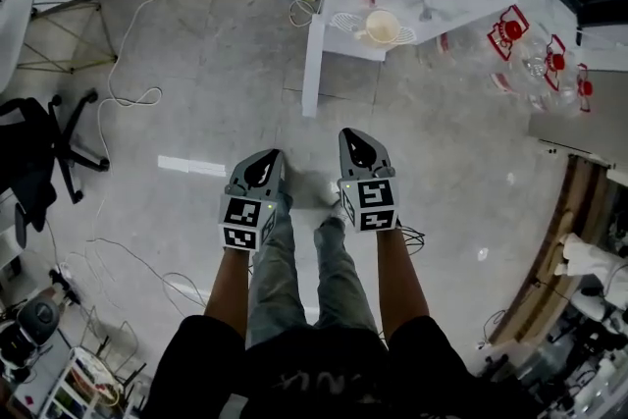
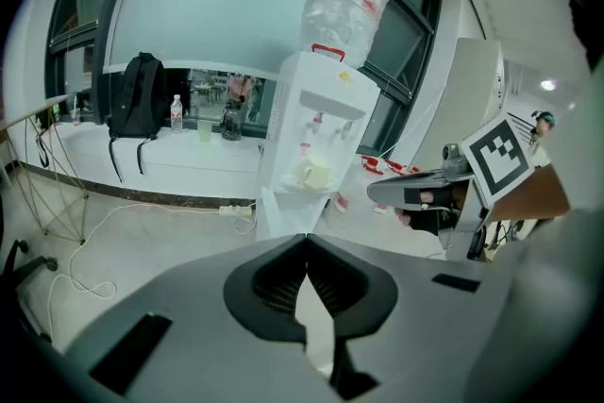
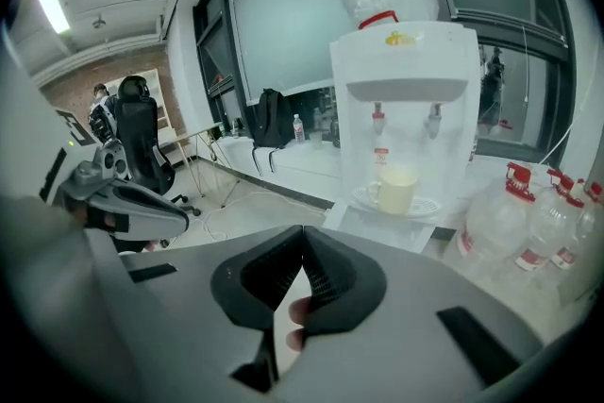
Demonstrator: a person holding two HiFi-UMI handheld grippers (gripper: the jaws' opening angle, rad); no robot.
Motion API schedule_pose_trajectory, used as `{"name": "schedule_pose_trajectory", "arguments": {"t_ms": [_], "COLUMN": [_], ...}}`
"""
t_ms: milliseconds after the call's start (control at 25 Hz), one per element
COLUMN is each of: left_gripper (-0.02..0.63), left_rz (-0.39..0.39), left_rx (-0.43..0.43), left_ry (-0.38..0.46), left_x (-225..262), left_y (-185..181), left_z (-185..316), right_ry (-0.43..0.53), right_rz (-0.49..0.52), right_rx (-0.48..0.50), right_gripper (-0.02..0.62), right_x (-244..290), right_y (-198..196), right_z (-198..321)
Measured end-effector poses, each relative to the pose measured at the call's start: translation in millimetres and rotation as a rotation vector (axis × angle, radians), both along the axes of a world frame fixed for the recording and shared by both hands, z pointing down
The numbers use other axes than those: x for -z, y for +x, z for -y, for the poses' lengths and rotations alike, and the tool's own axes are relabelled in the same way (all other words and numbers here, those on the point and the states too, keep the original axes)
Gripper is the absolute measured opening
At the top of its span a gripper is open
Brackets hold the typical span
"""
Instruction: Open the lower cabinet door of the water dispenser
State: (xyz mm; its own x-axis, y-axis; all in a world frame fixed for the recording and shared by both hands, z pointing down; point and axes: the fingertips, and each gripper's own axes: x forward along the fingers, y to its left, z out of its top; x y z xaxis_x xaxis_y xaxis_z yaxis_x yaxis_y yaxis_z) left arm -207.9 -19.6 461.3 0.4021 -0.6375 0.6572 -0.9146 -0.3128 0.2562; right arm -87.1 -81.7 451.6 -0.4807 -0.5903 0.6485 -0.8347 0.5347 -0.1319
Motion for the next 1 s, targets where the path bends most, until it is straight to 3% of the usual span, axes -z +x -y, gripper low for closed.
{"name": "schedule_pose_trajectory", "arguments": {"t_ms": [440,1000], "left_gripper": [0.012,0.012], "left_rz": [-0.01,0.014], "left_rx": [0.008,-0.001], "left_ry": [0.11,0.235], "left_x": [86,192], "left_y": [10,47], "left_z": [35,46], "right_ry": [0.055,0.177], "right_rz": [0.032,0.053], "right_rx": [-0.09,-0.157], "right_gripper": [0.014,0.014], "right_x": [83,191], "right_y": [26,84], "right_z": [5,2]}}
